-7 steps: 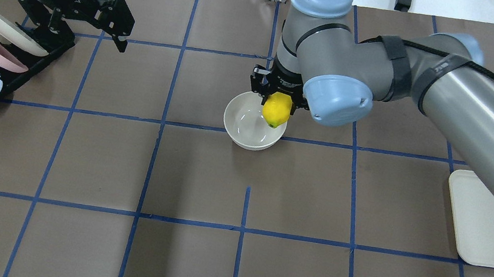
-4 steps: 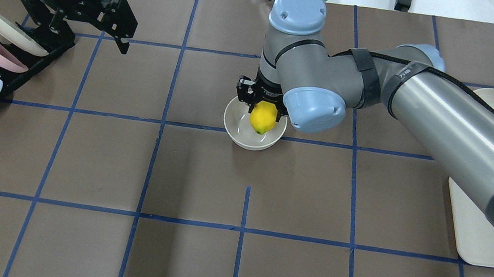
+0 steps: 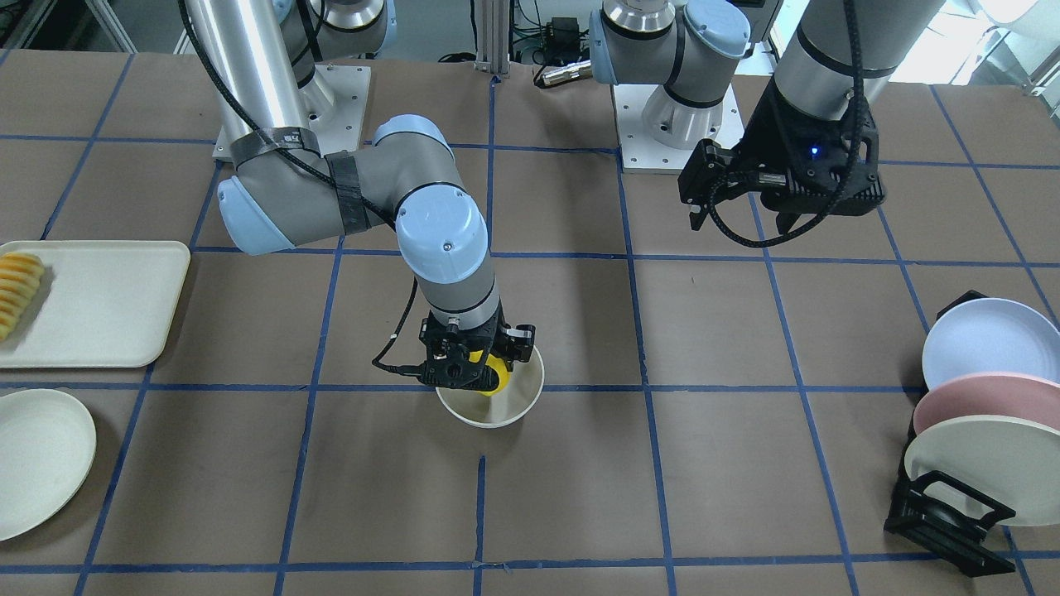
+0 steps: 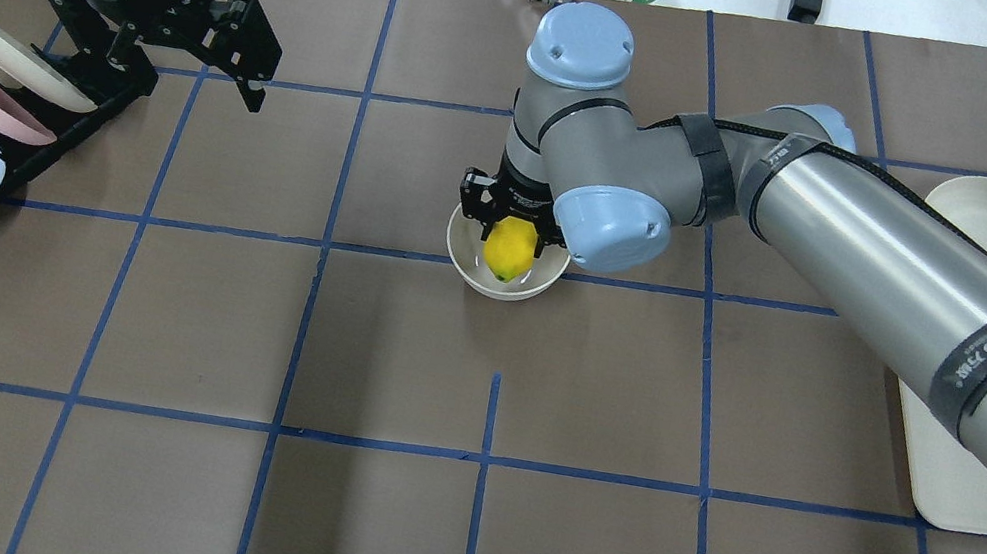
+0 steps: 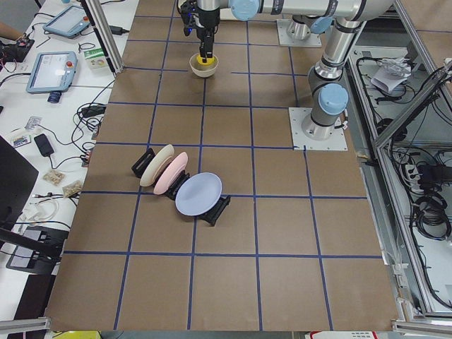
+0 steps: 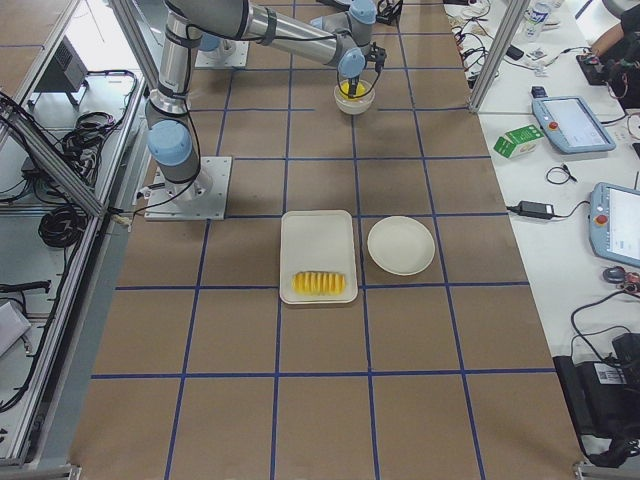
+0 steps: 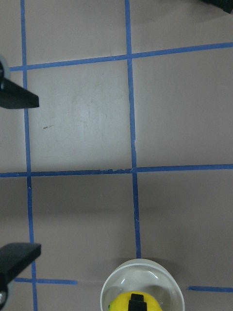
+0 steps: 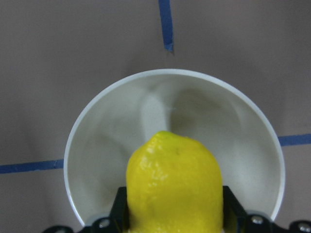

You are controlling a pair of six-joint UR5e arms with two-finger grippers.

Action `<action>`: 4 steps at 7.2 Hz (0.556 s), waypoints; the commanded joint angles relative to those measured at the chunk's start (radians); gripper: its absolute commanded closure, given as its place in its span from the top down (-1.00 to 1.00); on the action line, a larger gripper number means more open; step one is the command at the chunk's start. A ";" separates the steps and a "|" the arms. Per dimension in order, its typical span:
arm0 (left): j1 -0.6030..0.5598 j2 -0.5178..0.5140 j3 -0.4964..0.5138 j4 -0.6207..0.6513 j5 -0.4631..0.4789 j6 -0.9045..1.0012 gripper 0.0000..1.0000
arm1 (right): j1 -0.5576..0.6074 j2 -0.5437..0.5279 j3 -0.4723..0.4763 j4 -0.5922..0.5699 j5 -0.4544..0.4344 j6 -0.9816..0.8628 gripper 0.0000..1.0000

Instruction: Place bowl and put lemon in it

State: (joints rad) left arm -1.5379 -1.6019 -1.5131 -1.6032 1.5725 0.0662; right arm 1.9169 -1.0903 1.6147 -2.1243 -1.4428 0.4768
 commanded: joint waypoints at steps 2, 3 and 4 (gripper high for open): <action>-0.001 0.000 0.002 0.005 0.000 -0.002 0.91 | -0.001 0.006 0.001 -0.003 -0.002 -0.016 0.94; -0.001 0.000 0.007 0.008 0.003 -0.006 0.91 | -0.003 0.003 -0.007 -0.002 -0.004 -0.023 1.00; -0.001 0.000 0.004 0.008 0.000 -0.009 0.91 | -0.006 -0.009 -0.012 0.003 -0.004 -0.020 1.00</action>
State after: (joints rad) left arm -1.5384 -1.6015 -1.5086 -1.5968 1.5739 0.0607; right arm 1.9140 -1.0898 1.6090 -2.1255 -1.4458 0.4583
